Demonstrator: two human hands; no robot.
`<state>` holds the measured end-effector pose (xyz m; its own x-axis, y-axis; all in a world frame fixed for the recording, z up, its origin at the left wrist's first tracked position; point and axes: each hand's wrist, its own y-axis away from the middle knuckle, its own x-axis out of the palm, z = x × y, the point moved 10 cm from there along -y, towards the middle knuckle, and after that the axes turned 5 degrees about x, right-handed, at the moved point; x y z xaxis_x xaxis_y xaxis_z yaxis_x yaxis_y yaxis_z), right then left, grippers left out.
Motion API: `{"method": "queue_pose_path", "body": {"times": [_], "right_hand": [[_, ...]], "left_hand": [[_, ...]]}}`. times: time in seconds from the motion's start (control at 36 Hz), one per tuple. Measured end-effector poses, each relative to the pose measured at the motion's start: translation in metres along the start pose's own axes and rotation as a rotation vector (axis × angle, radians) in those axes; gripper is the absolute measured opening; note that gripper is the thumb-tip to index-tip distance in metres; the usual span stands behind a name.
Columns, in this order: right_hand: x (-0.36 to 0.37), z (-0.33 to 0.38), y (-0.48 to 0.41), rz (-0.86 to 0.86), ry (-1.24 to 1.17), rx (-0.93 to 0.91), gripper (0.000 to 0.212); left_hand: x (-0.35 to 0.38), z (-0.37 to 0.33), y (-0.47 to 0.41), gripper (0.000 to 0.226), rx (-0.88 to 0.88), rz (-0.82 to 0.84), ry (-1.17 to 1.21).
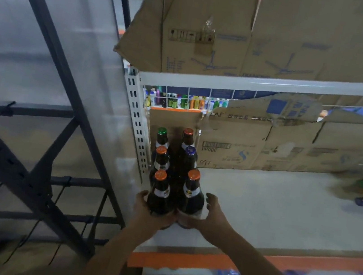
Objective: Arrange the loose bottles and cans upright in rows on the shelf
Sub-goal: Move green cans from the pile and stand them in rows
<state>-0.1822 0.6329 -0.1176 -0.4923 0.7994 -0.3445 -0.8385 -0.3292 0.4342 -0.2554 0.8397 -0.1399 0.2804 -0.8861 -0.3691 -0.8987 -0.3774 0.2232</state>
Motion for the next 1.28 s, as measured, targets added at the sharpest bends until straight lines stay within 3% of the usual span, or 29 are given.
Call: {"method": "queue_pose_path", "body": {"times": [0.06,0.17,0.22,0.33,0.56,0.67,0.78,0.89,1.08,1.28], "right_hand": [[-0.017,0.006,0.013,-0.031,0.005,-0.052,0.122],[-0.074,0.030,0.048,-0.105,-0.013,-0.151,0.103],[-0.114,0.044,0.069,-0.171,-0.025,-0.214,0.093],[-0.200,0.067,0.121,-0.316,-0.001,-0.318,0.070],[-0.384,0.036,0.283,-0.607,-0.001,-0.489,0.041],[-0.474,-0.013,0.383,-0.793,0.048,-0.445,0.058],[-0.543,-0.068,0.471,-0.905,0.030,-0.340,0.038],[-0.591,-0.117,0.536,-1.045,-0.033,-0.301,0.046],[-0.637,-0.172,0.559,-1.092,-0.043,-0.207,0.049],[-0.686,-0.199,0.483,-1.021,-0.039,-0.149,0.048]], "left_hand": [[-0.015,-0.025,0.023,0.120,-0.001,-0.072,-0.064],[-0.048,-0.102,0.068,0.056,0.220,-0.276,-0.075],[-0.047,-0.147,0.088,0.045,0.362,-0.262,-0.079],[-0.004,-0.236,0.114,0.030,0.510,-0.080,-0.121],[0.189,-0.380,0.193,0.034,0.768,0.198,-0.071],[0.302,-0.431,0.249,0.039,0.864,0.386,-0.007],[0.393,-0.467,0.308,0.037,0.925,0.522,0.052],[0.468,-0.491,0.353,0.039,0.963,0.656,0.043],[0.549,-0.518,0.372,0.044,0.996,0.716,0.049],[0.620,-0.528,0.326,0.044,0.989,0.736,0.063]]}}
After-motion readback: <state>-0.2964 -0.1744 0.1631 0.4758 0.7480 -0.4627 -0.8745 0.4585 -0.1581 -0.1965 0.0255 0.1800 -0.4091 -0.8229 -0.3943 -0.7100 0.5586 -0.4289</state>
